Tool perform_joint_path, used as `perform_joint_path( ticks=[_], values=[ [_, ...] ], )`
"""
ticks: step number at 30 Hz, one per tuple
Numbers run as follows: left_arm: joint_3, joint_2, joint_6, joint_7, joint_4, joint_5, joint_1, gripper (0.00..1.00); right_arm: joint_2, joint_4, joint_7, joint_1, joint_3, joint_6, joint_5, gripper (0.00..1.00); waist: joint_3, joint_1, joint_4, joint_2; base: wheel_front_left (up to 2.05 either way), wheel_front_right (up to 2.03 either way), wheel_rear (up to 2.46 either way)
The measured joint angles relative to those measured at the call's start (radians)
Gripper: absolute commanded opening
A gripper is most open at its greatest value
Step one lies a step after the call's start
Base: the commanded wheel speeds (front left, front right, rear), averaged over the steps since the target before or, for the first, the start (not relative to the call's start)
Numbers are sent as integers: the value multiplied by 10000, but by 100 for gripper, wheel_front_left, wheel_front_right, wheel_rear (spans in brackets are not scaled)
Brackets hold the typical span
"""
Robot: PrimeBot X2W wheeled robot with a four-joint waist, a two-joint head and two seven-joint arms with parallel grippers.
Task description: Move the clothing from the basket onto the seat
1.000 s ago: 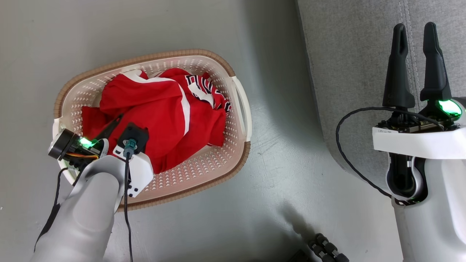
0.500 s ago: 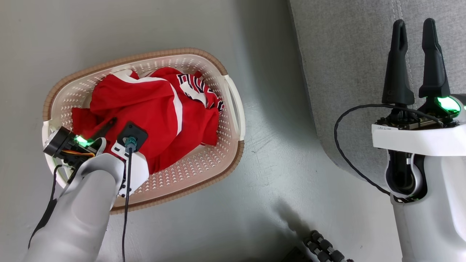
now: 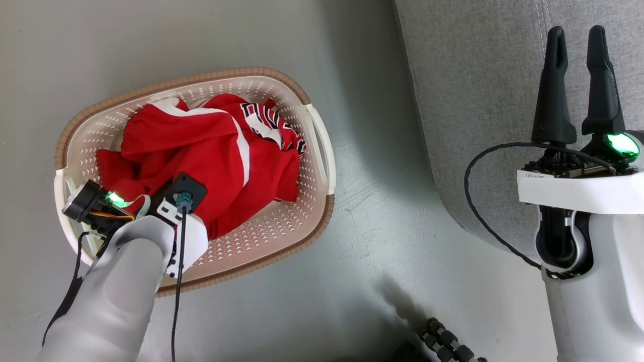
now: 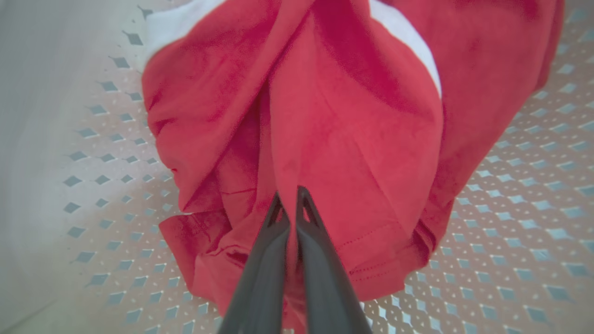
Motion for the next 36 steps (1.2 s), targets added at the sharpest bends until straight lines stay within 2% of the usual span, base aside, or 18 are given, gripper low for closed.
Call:
perform_joint_path(
  ticks=[14,36],
  values=[
    [-27,-69,221,-965,-209,-15,-44,0,-2,128,0,-224,-8,0,174,100,-295,-1,233,0,0,0,0],
    [-226,-255,374,-1421,-1007,-113,219,0,-6,571,-25,-215,-94,0,-121,100,-1318,0,854,0,0,0,0]
  ],
)
